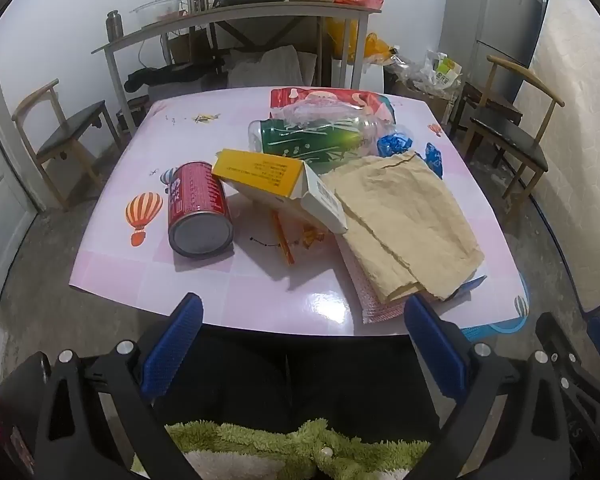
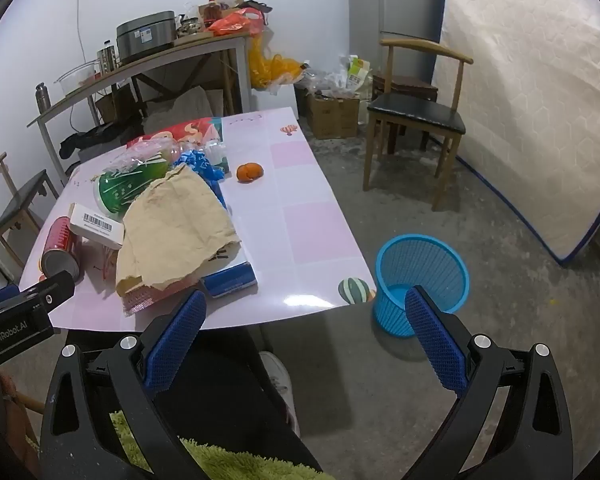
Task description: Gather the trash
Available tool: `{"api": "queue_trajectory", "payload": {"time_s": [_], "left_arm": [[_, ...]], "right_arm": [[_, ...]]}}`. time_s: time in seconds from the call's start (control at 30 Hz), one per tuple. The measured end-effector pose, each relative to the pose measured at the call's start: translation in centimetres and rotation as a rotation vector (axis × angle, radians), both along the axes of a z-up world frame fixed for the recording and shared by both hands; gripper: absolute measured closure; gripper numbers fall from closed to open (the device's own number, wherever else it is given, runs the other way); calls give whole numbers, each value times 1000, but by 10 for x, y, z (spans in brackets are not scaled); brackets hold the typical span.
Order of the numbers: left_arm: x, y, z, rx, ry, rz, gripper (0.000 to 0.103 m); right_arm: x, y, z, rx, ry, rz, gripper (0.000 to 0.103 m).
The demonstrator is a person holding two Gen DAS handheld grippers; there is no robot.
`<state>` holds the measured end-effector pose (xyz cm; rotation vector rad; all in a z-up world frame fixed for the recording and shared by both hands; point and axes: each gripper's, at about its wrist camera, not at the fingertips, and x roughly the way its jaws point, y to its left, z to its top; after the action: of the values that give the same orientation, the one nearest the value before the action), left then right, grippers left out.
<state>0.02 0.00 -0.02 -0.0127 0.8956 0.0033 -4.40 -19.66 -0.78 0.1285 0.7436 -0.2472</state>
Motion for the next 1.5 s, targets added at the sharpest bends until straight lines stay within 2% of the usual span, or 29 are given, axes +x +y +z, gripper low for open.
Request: {"api": "queue_trajectory", "payload": {"time_s": [0.5, 0.87, 1.5], "left_arm": [[0, 0, 0, -6, 8, 0, 4], [-7, 0, -14, 0, 11, 1, 4], [-3, 2, -12, -3, 21, 1, 4]], "right_arm": [[1, 0, -4, 2, 3, 0, 7], [2, 0, -7, 1, 5, -1, 7], [2, -3, -6, 1, 5, 0, 7]]}}
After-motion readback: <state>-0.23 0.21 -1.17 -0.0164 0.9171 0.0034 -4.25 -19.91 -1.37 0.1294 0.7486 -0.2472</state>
